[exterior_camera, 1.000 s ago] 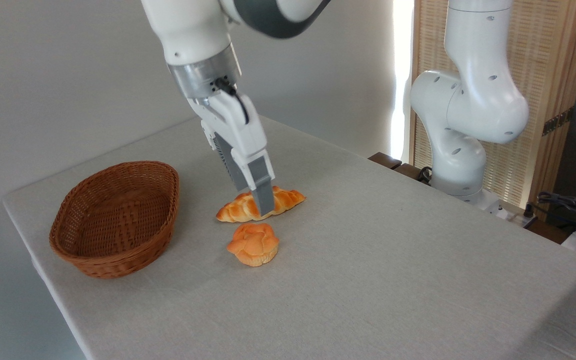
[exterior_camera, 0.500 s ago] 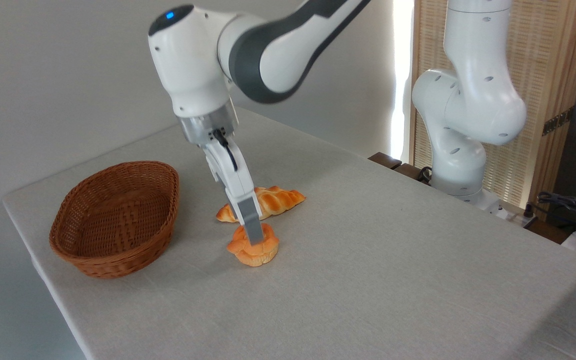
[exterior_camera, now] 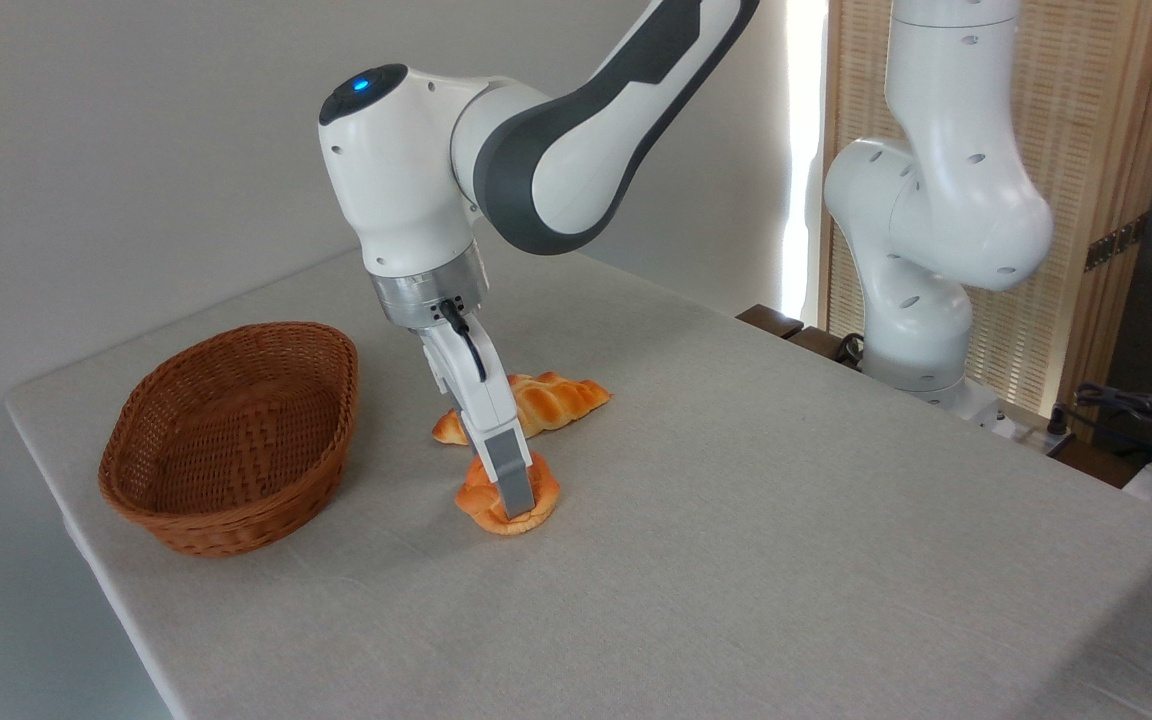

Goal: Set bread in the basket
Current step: 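Close the gripper on the round orange bun, then lift the bun and carry it over the wicker basket, then lower the bun into the basket and open the gripper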

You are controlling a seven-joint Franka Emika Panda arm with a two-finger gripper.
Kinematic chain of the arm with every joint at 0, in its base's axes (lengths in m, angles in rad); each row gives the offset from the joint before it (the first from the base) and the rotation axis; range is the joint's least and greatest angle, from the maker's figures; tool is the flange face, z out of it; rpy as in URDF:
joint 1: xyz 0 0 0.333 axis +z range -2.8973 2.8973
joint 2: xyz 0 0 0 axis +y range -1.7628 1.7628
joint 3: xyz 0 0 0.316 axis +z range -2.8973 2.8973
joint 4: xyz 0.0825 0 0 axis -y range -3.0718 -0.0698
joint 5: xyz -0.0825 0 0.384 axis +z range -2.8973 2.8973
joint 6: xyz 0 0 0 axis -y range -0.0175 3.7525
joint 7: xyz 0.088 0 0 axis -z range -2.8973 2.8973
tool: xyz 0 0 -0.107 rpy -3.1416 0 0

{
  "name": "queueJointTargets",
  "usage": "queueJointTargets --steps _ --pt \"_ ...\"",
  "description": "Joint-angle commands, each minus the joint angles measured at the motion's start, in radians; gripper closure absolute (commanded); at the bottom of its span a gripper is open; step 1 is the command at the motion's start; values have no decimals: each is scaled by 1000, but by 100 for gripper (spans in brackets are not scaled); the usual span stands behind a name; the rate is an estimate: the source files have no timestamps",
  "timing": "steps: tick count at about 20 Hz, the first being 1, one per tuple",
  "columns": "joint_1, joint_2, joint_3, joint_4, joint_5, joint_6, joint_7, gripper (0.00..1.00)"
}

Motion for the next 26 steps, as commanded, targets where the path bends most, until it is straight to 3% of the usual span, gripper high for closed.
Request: queueJointTargets --steps 1,10,13,16,19,22,24,26 --pt "-15 2 10 -21 8 11 9 89" --pt "-14 -2 10 47 0 -20 18 89" --pt "-20 4 6 163 -3 -27 18 87" --pt "-23 33 -39 292 -4 -26 7 84" --pt "-23 67 -63 331 -56 0 1 74" --pt "-23 136 -100 371 -85 100 -11 69" --pt "-23 177 -120 374 -124 208 -22 56" --pt "-21 211 -141 374 -145 278 -68 36"
